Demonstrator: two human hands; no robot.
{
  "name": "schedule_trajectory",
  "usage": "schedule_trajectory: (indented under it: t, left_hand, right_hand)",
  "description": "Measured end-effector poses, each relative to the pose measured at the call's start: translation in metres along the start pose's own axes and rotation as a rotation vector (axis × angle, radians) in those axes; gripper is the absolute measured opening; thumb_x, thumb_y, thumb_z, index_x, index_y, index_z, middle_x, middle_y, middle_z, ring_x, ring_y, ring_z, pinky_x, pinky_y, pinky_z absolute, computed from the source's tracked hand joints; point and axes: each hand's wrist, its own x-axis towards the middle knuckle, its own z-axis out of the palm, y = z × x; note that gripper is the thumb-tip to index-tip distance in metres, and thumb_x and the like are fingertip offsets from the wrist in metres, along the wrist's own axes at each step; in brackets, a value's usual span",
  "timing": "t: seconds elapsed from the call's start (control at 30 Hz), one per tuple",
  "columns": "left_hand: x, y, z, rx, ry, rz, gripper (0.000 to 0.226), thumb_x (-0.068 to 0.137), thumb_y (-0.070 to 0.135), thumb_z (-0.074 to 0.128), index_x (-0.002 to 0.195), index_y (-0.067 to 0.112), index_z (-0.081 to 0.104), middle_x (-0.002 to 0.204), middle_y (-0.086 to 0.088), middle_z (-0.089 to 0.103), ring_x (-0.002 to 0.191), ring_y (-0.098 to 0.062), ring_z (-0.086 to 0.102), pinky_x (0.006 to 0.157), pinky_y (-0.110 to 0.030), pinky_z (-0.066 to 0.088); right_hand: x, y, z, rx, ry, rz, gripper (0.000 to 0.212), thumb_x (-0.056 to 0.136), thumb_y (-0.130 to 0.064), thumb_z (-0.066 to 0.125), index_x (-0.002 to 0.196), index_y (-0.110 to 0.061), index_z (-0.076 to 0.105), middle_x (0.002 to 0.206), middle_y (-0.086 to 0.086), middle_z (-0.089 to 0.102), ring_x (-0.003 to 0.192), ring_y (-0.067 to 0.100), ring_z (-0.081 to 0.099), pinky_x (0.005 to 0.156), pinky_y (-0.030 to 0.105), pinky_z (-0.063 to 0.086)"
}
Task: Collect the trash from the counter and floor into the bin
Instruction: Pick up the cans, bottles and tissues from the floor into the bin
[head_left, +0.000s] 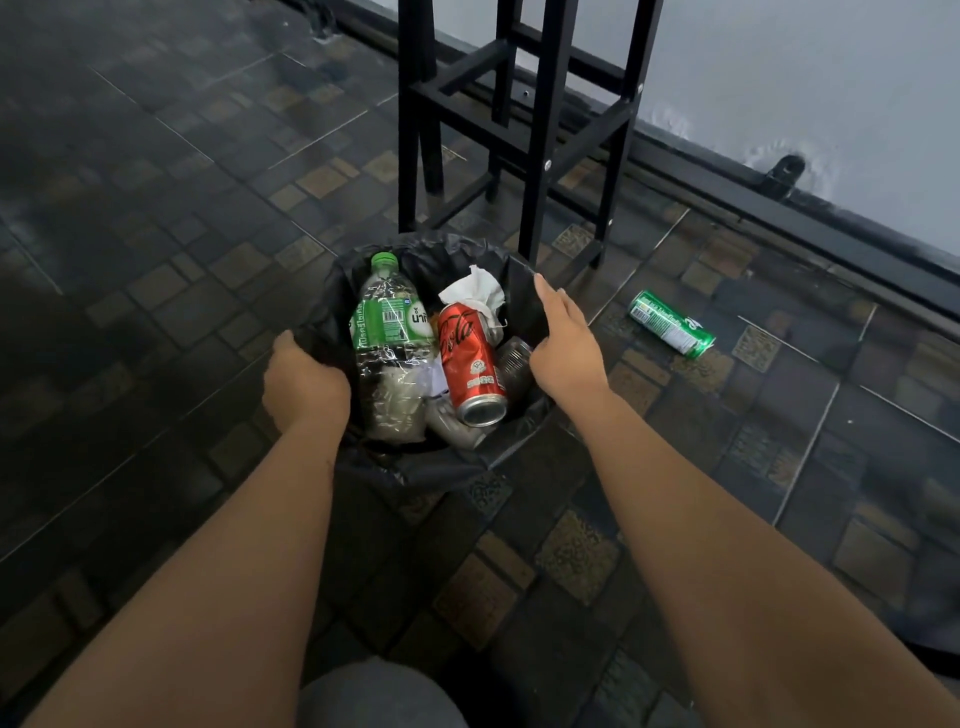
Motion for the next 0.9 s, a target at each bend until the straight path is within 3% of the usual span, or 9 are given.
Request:
schedule_trajectory:
  t: [0.13,0.2,0.33,0.47,0.6,0.77,0.83,0.9]
  left_hand:
    - [-0.005,0.001,-0.003,-0.037,0.039,0.023,0.027,0.089,-0.001,0.053,0.115,0.005,0.061,0.112,-0.020,0.066,0.106,-0.041,0.060,0.081,-0.039,0.046]
    - [-0.012,0.007,-0.005,-0.032,0.051,0.063,0.026,0.090,0.000,0.052,0.114,0.006,0.061,0.110,-0.019,0.066,0.105,-0.039,0.060,0.077,-0.036,0.042]
    - [-0.034,0.031,-0.003,0.003,0.021,0.205,0.023,0.089,0.000,0.052,0.110,0.005,0.060,0.107,-0.019,0.067,0.102,-0.039,0.061,0.073,-0.035,0.040]
    - [-0.067,0.058,0.011,0.028,-0.079,0.345,0.022,0.088,0.002,0.053,0.109,0.003,0.061,0.104,-0.020,0.067,0.101,-0.038,0.061,0.071,-0.032,0.039]
    - [-0.101,0.092,0.039,0.009,-0.198,0.437,0.023,0.088,0.012,0.063,0.111,0.008,0.063,0.108,-0.017,0.068,0.106,-0.038,0.061,0.080,-0.034,0.045]
    - [-0.160,0.124,0.097,-0.188,-0.352,0.491,0.046,0.086,0.028,0.072,0.127,0.012,0.059,0.120,-0.013,0.067,0.115,-0.032,0.060,0.092,-0.036,0.048]
    - [-0.185,0.134,0.121,-0.267,-0.430,0.471,0.060,0.085,0.033,0.073,0.137,0.012,0.052,0.131,-0.011,0.062,0.122,-0.029,0.056,0.098,-0.035,0.046]
    - [-0.207,0.144,0.142,-0.327,-0.487,0.460,0.065,0.084,0.037,0.074,0.140,0.013,0.050,0.133,-0.008,0.061,0.122,-0.027,0.056,0.096,-0.033,0.046]
  right_hand:
    - [-0.006,0.002,0.001,0.166,0.087,0.002,0.082,0.088,0.011,0.042,0.153,-0.037,0.028,0.155,-0.003,0.034,0.123,0.019,0.051,0.088,0.023,0.042]
    - [-0.014,0.010,-0.002,0.208,0.123,0.022,0.082,0.087,0.011,0.040,0.152,-0.038,0.029,0.151,-0.004,0.038,0.119,0.017,0.052,0.088,0.028,0.046]
    - [-0.034,0.038,-0.023,0.227,0.179,0.108,0.080,0.088,0.011,0.040,0.152,-0.037,0.031,0.151,-0.004,0.040,0.129,0.016,0.046,0.087,0.020,0.039]
    - [-0.055,0.072,-0.064,0.254,0.230,0.247,0.080,0.085,0.011,0.040,0.149,-0.037,0.037,0.149,-0.001,0.045,0.131,0.022,0.046,0.103,0.027,0.040]
    - [-0.076,0.114,-0.111,0.300,0.315,0.351,0.081,0.083,0.011,0.037,0.147,-0.038,0.041,0.142,0.003,0.053,0.118,0.027,0.057,0.095,0.033,0.050]
    - [-0.100,0.171,-0.160,0.312,0.450,0.472,0.082,0.081,0.012,0.036,0.146,-0.038,0.043,0.140,0.000,0.055,0.117,0.023,0.057,0.080,0.022,0.044]
    - [-0.108,0.193,-0.177,0.306,0.500,0.514,0.082,0.081,0.011,0.036,0.145,-0.038,0.044,0.138,0.000,0.057,0.104,0.020,0.058,0.071,0.014,0.038]
    - [-0.115,0.213,-0.191,0.319,0.549,0.556,0.080,0.081,0.011,0.036,0.144,-0.038,0.045,0.125,0.000,0.062,0.087,0.020,0.057,0.063,0.016,0.040]
